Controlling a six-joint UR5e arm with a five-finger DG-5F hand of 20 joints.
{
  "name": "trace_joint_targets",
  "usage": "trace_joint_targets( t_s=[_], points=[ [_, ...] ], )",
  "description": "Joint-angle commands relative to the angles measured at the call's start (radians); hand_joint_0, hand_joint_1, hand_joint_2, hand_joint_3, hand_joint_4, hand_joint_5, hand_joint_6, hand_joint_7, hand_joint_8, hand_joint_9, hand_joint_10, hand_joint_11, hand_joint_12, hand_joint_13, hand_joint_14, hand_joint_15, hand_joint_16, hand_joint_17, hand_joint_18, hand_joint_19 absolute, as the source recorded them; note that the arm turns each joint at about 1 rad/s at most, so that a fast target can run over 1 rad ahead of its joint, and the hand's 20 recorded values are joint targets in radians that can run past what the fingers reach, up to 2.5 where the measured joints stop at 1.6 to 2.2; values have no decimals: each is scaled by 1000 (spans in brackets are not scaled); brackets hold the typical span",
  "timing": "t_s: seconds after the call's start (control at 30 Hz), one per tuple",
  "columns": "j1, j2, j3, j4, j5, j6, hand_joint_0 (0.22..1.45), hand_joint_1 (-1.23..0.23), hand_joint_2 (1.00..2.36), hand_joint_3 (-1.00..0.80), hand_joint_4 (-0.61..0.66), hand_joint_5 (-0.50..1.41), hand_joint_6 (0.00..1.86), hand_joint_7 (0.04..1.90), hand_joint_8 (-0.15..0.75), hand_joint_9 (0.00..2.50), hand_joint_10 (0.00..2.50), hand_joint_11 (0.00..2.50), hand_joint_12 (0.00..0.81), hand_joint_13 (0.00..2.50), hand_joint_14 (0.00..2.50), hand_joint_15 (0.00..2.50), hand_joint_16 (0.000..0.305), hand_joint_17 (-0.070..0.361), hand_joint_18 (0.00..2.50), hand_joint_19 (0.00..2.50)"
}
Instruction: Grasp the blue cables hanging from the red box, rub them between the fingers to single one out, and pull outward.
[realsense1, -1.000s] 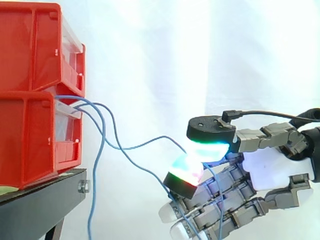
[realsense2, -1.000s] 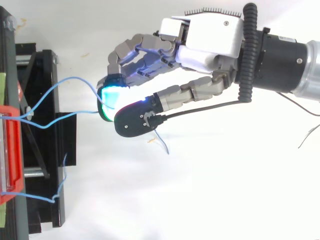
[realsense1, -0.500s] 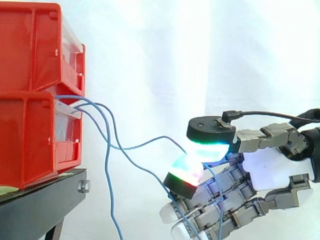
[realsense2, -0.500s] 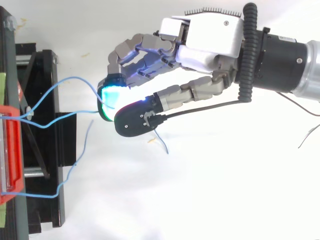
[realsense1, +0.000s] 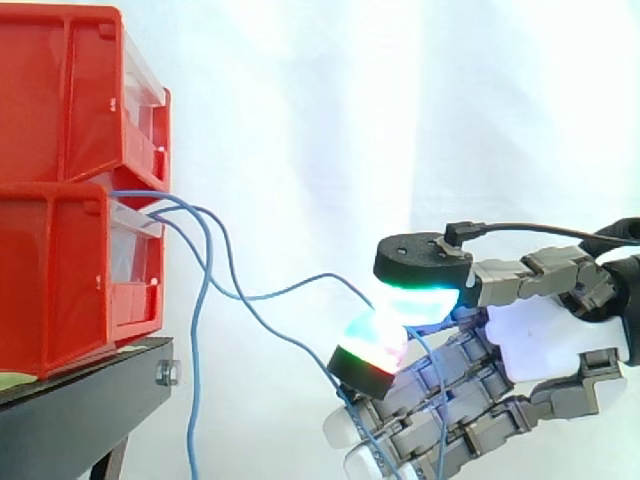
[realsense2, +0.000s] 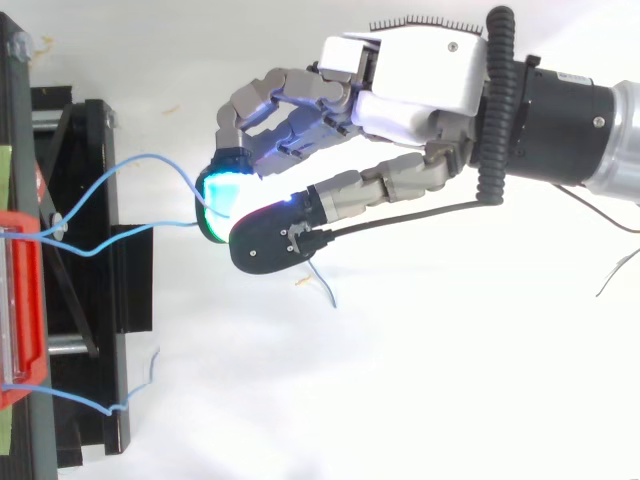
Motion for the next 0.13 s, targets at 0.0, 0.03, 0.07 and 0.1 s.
trace_joint_targets(
  t_s=[0.0, 0.03, 0.07, 0.1],
  points=[
    [0, 1, 0, 0, 0, 0, 604, -860, 1014, -74, 12, -86, 892, 1097, 250, 704, 2, 49, 363, 638, 8, 198, 52, 116, 543, 246],
    [0, -1, 0, 0, 0, 0, 605, -861, 1014, -75, 13, -86, 891, 1097, 250, 707, 0, 51, 363, 639, 7, 195, 52, 117, 544, 239],
    [0, 1, 0, 0, 0, 0, 607, -862, 1013, -81, 11, -86, 892, 1091, 255, 711, 2, 51, 366, 643, 7, 196, 52, 117, 543, 246],
    [0, 1, 0, 0, 0, 0, 606, -861, 1014, -78, 12, -86, 891, 1099, 254, 714, 2, 51, 365, 644, 9, 195, 52, 117, 544, 238]
  ],
)
